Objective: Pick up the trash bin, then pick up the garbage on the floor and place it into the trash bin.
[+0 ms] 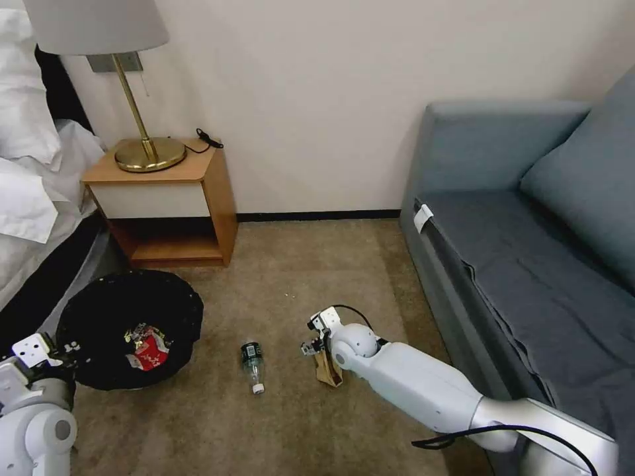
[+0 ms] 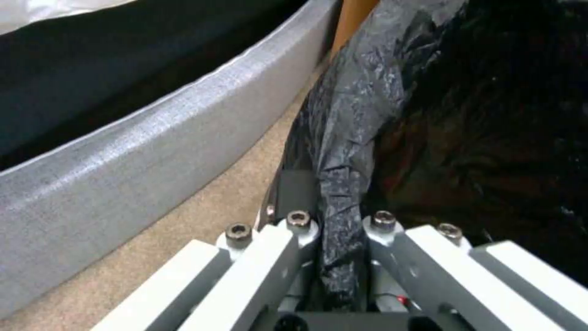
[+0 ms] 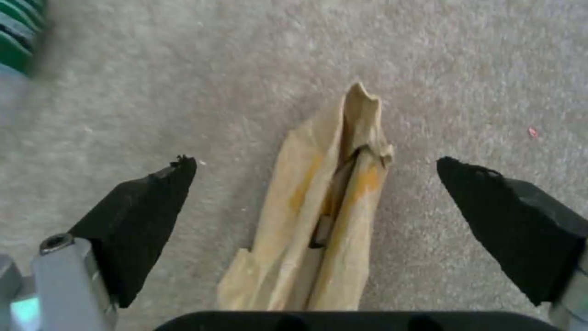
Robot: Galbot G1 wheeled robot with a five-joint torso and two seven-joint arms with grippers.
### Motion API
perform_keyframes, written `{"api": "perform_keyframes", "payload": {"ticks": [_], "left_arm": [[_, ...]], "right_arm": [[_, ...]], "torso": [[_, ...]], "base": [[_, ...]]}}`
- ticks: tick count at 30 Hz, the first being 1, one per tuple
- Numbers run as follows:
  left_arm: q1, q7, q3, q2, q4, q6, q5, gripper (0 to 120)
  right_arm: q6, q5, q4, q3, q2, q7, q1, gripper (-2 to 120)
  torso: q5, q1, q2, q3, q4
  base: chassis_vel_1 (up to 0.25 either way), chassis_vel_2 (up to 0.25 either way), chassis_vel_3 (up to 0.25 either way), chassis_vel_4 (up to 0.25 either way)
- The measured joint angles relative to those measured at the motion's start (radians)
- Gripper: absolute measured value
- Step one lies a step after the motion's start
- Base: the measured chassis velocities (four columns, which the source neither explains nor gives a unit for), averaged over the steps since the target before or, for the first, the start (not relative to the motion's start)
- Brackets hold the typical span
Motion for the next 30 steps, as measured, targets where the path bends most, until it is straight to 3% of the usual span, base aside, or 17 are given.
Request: {"api": "perform_keyframes", "payload": {"ticks": [12, 25, 30], "left_arm": [[0.008, 0.002, -0.001, 0.007, -0.004, -0.002, 0.001, 2], [0.011, 0.002, -0.003, 0.01, -0.004, -0.004, 0.0, 2], [0.01, 0.003, -0.004, 0.008, 0.001, -0.005, 0.002, 2]], "right_arm": [[0.084, -0.116, -0.193, 0.001, 0.051, -0.067, -0.004, 100], [0.115, -0.165, -0.278, 0.017, 0.081, -0.093, -0.011, 100], [0.124, -0.177, -0.293, 0.023, 0.088, -0.097, -0.017, 93]], "torso": [[0.0001, 0.0, 0.0, 0.0, 0.0], [0.0001, 0.0, 0.0, 0.0, 0.0001], [0.0001, 0.0, 0.0, 0.0, 0.0001]], "base": [[0.0, 0.0, 0.0, 0.0], [0.0, 0.0, 0.0, 0.0], [0.0, 0.0, 0.0, 0.0]]}}
